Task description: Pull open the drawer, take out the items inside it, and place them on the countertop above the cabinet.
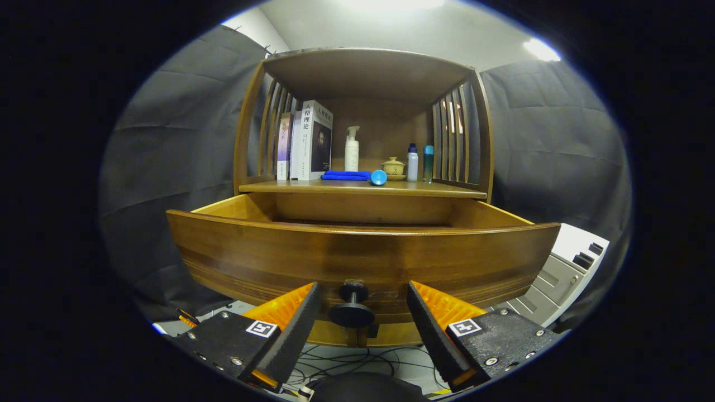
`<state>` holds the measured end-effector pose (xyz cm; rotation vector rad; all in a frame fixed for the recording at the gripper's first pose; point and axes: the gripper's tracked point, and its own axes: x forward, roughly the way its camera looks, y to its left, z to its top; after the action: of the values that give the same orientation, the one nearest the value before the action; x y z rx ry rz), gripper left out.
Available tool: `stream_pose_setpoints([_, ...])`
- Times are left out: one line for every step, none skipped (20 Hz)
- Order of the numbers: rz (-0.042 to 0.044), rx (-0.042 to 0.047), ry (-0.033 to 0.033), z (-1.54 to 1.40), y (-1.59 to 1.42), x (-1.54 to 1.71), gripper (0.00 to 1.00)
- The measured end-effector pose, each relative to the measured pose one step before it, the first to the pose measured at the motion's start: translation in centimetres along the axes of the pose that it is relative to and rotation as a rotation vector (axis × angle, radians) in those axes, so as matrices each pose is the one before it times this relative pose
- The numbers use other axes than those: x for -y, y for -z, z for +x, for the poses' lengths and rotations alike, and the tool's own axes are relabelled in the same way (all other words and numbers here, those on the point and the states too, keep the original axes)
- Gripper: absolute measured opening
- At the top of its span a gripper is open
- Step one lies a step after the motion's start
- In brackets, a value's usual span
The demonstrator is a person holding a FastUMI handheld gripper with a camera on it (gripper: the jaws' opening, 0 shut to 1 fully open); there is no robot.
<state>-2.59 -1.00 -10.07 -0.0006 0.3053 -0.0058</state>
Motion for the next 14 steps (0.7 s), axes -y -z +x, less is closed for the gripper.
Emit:
stream_pose_setpoints([0.00482, -0.00209, -0.00053, 0.236, -0.078, 0.097, 0.95])
stream_pose_setpoints([0.00602, 0.00107, -0.00032, 0.153, -0.124, 0.111, 0.95])
stream_pose_setpoints([0.00312, -0.00139, 0.01232, 0.148, 0.089, 0.394, 0.95])
stream_pose_setpoints([0.00553, 0.00035, 0.00404, -0.019, 0.006, 0.187, 0.95])
stream_pose_setpoints([0.00588, -0.00067, 0.00056, 0.066, 0.111, -0.068, 0.94])
stream_pose_setpoints([-0.00031, -0.00181, -0.00072, 0.062, 0.024, -0.024, 0.94])
stream_pose_setpoints([-0.00319, 0.00369, 0.00045, -0.05, -0.012, 0.04, 0.94])
stream_pose_setpoints([-0.00202, -0.00321, 0.00053, 0.001, 0.09, 0.0, 0.94])
stream_pose_setpoints([0.00084, 0.00106, 0.00086, 0.059, -0.048, 0.026, 0.94])
stream_pose_setpoints([0.00225, -0.00216, -0.00043, 0.012, -0.018, -0.006, 0.94])
stream_pose_setpoints([0.00135, -0.00015, -0.00074, 0.016, -0.023, 0.028, 0.94])
stream_pose_setpoints([-0.00112, 0.00004, -0.00151, 0.074, -0.024, -0.015, 0.94])
stream_pose_setpoints([-0.00337, 0.00085, -0.00246, 0.156, -0.002, 0.079, 0.95])
stream_pose_setpoints([-0.00089, 0.00038, -0.0033, 0.152, -0.055, 0.047, 0.95])
